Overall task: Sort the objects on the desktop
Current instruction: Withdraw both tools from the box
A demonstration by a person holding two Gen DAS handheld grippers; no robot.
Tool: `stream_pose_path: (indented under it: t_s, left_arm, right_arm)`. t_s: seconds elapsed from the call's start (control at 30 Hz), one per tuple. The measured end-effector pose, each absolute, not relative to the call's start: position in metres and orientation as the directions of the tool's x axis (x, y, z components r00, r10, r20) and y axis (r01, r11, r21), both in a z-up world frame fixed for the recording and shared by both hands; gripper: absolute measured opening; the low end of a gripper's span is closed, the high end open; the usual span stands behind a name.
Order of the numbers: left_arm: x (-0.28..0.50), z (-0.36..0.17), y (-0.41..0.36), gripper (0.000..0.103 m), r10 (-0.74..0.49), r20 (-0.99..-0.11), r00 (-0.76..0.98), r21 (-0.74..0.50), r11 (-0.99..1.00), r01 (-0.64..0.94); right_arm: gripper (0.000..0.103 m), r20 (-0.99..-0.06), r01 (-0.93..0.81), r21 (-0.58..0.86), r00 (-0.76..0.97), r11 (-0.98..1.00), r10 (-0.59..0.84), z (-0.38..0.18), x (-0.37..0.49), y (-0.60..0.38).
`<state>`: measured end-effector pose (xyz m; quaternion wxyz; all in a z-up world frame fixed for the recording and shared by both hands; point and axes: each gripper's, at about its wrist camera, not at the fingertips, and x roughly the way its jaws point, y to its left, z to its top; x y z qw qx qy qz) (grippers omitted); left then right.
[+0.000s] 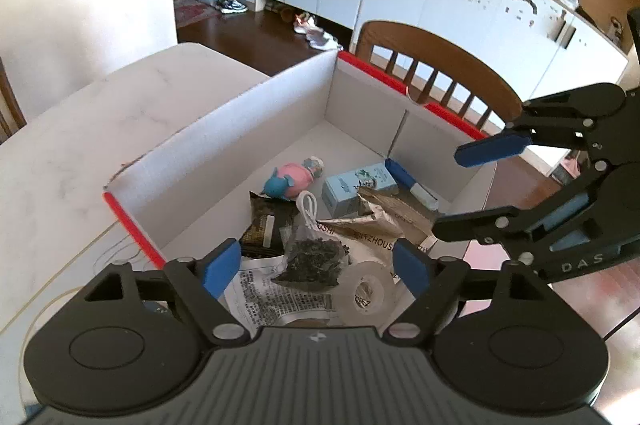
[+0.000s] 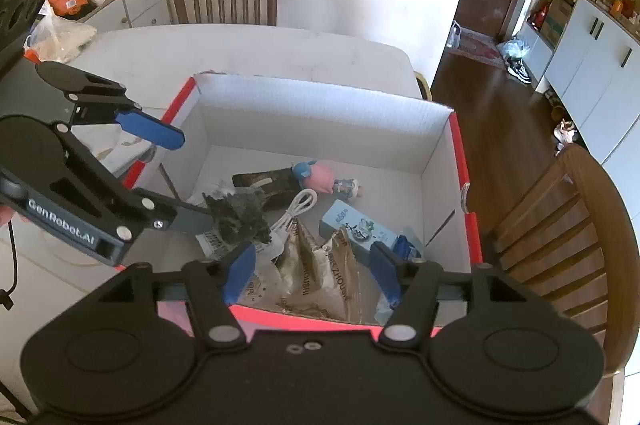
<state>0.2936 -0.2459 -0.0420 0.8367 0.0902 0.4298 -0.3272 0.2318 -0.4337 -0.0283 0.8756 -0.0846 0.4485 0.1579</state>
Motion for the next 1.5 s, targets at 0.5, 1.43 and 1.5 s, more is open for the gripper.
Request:
stream_pose_path:
  t_s: [0.5,1.43,1.5]
  left_arm:
    - [0.268,-0.020,-0.224,0.100,-0.470,-0.722,0.508,-0.133,0.814,0.565]
    - [0.205,-0.011,-0.197,0.103,-0.410,-0.689,0.598,-0.073,0.860,0.505]
    - [0.202,-0.013,-0.195,0.103,-0.406,-0.693,0.596,-0.070,0.860,0.505]
  right_arm:
    - [0.096,-0.763,-0.351,0.002,0.605,0.936,0.228,-0.003,0.196,-0.429]
    - [0.103,-0.736,-0.296,0.031,0.639,0.955,0.222,0.006,0.137,-0.415]
    - [0.103,-0.740,-0.296,0.032,0.635,0.955,0.222,0.004,0.136,-0.412]
